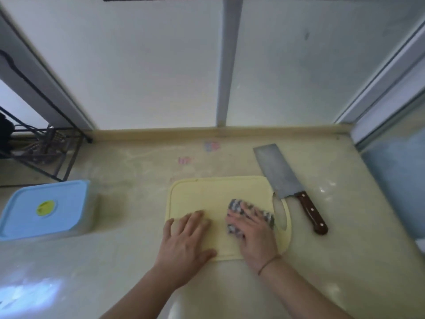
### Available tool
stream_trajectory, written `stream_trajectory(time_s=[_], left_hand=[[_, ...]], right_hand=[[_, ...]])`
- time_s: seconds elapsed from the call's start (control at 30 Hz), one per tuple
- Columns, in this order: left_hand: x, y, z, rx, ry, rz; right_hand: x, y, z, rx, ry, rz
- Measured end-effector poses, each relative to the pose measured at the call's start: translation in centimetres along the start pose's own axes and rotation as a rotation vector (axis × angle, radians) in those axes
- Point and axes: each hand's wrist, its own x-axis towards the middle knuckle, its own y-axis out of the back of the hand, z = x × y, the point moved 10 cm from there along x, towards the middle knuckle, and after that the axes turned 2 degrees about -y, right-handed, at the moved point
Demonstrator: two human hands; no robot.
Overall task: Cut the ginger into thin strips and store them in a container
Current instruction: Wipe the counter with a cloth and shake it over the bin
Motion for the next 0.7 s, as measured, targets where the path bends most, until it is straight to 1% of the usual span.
stream_trajectory(time_s=[0.1, 0.2, 0.27, 0.3, 0.37, 0.4, 0.43, 0.47, 0.5, 0.53, 0.6, 0.63, 0.67, 0.7], left_hand=[[-0.7, 0.2, -0.6, 0.047, -0.003, 0.031], [-1.4, 0.5, -1.1, 0.063, 0.012, 0.059], [-1.6, 0.5, -1.0, 0.061, 0.032, 0.057], [-1.7, 0.6, -0.9, 0.063, 0.035, 0.060], [-2.0, 0.4, -0.7, 0.060, 0.043, 0.061], [-2.1, 0.4, -0.7, 0.049, 0.046, 0.062], [-2.3, 0.4, -0.7, 0.038, 0.040, 0.079], [-2.4, 0.3, -0.6, 0.025, 0.029, 0.100], [-2.4, 0.2, -0.5, 0.012, 0.019, 0.127], [-2.4, 0.2, -0.4, 0.001, 0.013, 0.143], [-2.3, 0.1, -0.5, -0.016, 0.028, 0.154], [-2.3, 0.1, -0.5, -0.026, 0.040, 0.154], [-2.1, 0.1, -0.6, -0.036, 0.047, 0.144], [-2.1, 0.0, -0.6, -0.044, 0.049, 0.129]], right_hand=[[-3.2, -0.6, -2.5, 0.116, 0.077, -0.010], [-5.2, -1.2, -5.1, 0.180, 0.216, -0.040], [-6.3, -0.9, -5.8, 0.259, 0.292, -0.025], [-6.3, -0.2, -5.3, 0.360, 0.267, -0.007], [-4.0, 2.0, -3.0, 0.525, 0.095, 0.100], [-2.3, 3.2, -2.2, 0.566, 0.017, 0.178], [0.0, 4.1, -2.3, 0.565, -0.008, 0.244], [2.5, 4.5, -3.1, 0.517, 0.013, 0.285], [5.5, 4.2, -5.0, 0.442, 0.081, 0.264], [8.2, 2.9, -7.4, 0.346, 0.156, 0.164], [11.9, -3.1, -10.7, 0.138, 0.244, -0.213], [12.6, -5.2, -11.4, 0.060, 0.279, -0.338], [13.0, -5.9, -11.2, 0.031, 0.303, -0.346], [13.2, -5.5, -10.2, 0.063, 0.294, -0.289]])
